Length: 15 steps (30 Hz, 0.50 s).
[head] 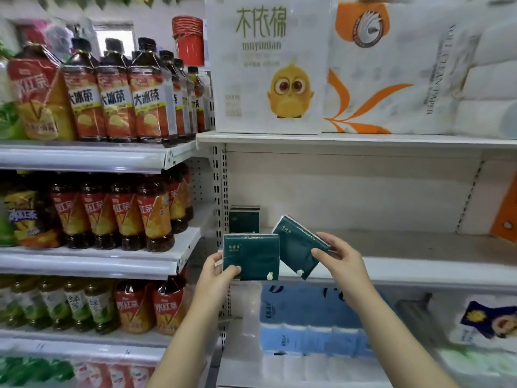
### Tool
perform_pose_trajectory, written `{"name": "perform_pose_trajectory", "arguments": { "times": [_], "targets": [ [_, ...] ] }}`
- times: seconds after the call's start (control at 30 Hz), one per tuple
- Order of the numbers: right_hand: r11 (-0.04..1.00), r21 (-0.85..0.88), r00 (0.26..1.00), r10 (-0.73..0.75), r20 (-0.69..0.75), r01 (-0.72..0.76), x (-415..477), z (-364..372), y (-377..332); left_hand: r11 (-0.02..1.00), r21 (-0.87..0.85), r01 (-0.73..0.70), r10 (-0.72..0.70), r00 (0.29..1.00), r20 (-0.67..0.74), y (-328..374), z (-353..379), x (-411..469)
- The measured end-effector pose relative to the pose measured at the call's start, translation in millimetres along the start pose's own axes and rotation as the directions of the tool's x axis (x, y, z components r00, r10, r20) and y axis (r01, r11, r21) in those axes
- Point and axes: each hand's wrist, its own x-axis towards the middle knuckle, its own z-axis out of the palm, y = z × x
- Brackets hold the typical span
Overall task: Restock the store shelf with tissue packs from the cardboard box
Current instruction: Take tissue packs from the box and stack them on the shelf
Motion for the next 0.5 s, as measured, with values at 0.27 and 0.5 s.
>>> {"name": "perform_pose_trajectory", "arguments": {
  "times": [0.27,0.5],
  "targets": [
    [0.999,-0.017,0.998,0.034,0.047,-0.034,32,-5,24,0.986,0.163,-0.019,0.032,0.996,-0.078,-8,15,14],
    [0.996,-0.042,0.997,0.077,0.012,-0.076,65,14,50,0.986,0.160,-0.047,0.062,0.994,-0.086,-17,13,57]
  ]
}}
